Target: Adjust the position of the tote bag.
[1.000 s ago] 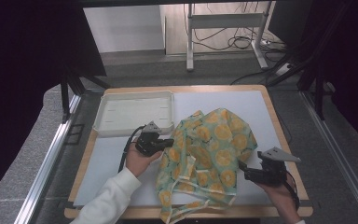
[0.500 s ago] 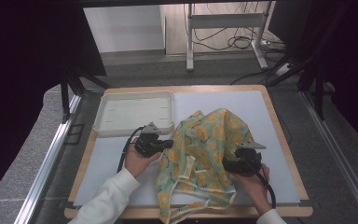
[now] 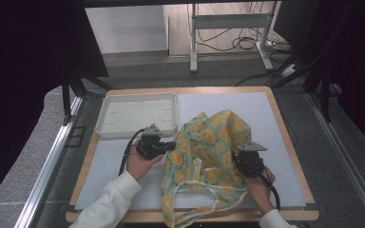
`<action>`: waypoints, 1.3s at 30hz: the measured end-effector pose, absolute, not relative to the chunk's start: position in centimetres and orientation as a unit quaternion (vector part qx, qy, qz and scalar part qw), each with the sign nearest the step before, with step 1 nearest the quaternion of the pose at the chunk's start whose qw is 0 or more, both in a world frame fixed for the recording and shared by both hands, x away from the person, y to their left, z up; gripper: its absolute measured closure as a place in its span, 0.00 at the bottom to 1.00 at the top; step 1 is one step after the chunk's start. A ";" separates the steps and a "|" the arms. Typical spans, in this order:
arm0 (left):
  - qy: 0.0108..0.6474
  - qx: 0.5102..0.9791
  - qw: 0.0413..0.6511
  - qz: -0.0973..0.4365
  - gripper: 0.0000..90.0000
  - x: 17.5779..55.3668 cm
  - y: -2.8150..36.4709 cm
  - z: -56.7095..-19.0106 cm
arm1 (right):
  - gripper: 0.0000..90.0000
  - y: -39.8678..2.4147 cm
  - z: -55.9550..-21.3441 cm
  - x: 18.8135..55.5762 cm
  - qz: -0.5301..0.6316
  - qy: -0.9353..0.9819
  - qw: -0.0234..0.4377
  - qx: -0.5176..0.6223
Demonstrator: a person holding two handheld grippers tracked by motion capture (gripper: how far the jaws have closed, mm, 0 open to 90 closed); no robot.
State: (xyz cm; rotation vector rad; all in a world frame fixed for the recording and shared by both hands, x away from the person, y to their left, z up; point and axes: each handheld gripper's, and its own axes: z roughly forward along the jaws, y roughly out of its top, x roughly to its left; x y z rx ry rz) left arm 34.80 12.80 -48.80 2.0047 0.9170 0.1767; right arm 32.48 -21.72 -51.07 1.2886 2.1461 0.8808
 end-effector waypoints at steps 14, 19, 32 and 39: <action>0.357 0.813 0.458 0.034 1.00 31.3 13.2 -48.8 | 0.99 -25.4 -48.8 34.9 0.348 0.752 0.248 0.502; 0.344 0.818 0.460 0.027 1.00 30.0 12.4 -48.8 | 0.99 -25.3 -47.9 36.0 0.342 0.755 0.255 0.497; 0.327 0.823 0.465 0.020 1.00 27.4 11.3 -48.8 | 0.99 -25.3 -47.6 39.3 0.341 0.761 0.246 0.494; 0.314 0.827 0.466 0.011 1.00 26.5 10.4 -48.9 | 0.99 -25.4 -47.8 40.6 0.345 0.759 0.243 0.496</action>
